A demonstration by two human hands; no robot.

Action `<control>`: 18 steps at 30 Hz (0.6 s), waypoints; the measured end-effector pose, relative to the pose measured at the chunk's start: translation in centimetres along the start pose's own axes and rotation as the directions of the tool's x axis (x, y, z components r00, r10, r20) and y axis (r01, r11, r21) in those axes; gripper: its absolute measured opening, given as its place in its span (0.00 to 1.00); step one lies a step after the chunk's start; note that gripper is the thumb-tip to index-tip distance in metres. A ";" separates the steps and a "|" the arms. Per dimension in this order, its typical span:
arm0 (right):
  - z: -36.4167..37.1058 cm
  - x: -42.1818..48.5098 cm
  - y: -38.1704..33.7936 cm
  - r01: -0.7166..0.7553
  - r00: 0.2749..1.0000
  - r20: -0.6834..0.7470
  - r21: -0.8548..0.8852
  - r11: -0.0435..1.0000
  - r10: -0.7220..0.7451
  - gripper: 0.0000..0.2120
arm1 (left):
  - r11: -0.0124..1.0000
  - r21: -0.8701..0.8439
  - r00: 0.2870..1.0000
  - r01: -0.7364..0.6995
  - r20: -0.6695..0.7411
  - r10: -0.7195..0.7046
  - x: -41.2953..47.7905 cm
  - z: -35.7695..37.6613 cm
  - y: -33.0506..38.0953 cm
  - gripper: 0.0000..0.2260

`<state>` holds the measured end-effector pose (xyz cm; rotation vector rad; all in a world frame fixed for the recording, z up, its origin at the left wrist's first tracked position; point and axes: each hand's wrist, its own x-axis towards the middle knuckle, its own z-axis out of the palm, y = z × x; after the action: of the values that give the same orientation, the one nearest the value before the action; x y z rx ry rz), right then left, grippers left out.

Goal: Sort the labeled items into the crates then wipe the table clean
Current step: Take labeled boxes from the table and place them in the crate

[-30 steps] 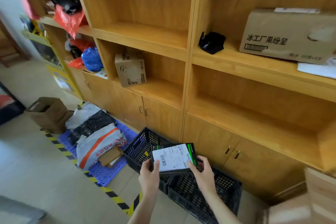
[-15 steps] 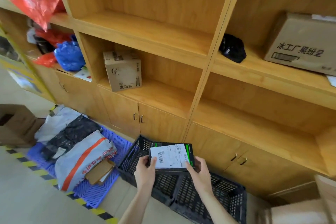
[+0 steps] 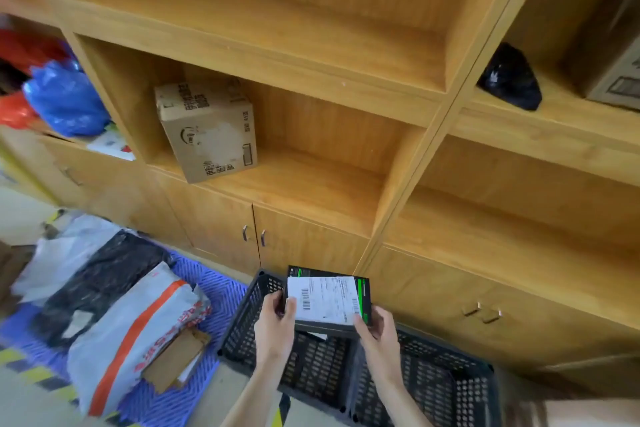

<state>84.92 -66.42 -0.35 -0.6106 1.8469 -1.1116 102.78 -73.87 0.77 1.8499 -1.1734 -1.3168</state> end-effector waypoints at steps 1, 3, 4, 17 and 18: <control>1.2 2.8 1.7 -0.026 0.999 -0.029 0.020 0.999 0.027 0.22 | 1.000 0.023 1.000 -0.010 0.020 0.009 2.9 1.4 -1.2 0.18; 1.8 2.9 2.2 -0.070 0.996 -0.042 0.077 0.995 0.073 0.20 | 1.000 0.025 0.998 0.005 0.057 -0.007 3.9 1.6 -1.9 0.20; 2.8 6.8 4.4 -0.068 0.995 -0.061 0.079 0.995 0.073 0.19 | 1.000 0.022 0.999 -0.002 0.045 0.001 7.3 3.9 -3.8 0.21; 11.6 26.2 30.2 -0.100 0.986 -0.127 0.042 0.994 0.105 0.23 | 0.994 0.089 0.997 0.059 0.042 -0.063 25.8 17.2 -27.5 0.15; 11.9 26.9 30.4 -0.131 0.986 -0.094 0.043 0.990 0.135 0.23 | 0.991 0.090 0.993 0.096 0.056 -0.101 26.9 17.3 -27.7 0.15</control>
<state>82.53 -77.45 -41.14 -0.4124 1.9161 -1.1004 99.00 -84.93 -39.83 1.9655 -1.2018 -1.4052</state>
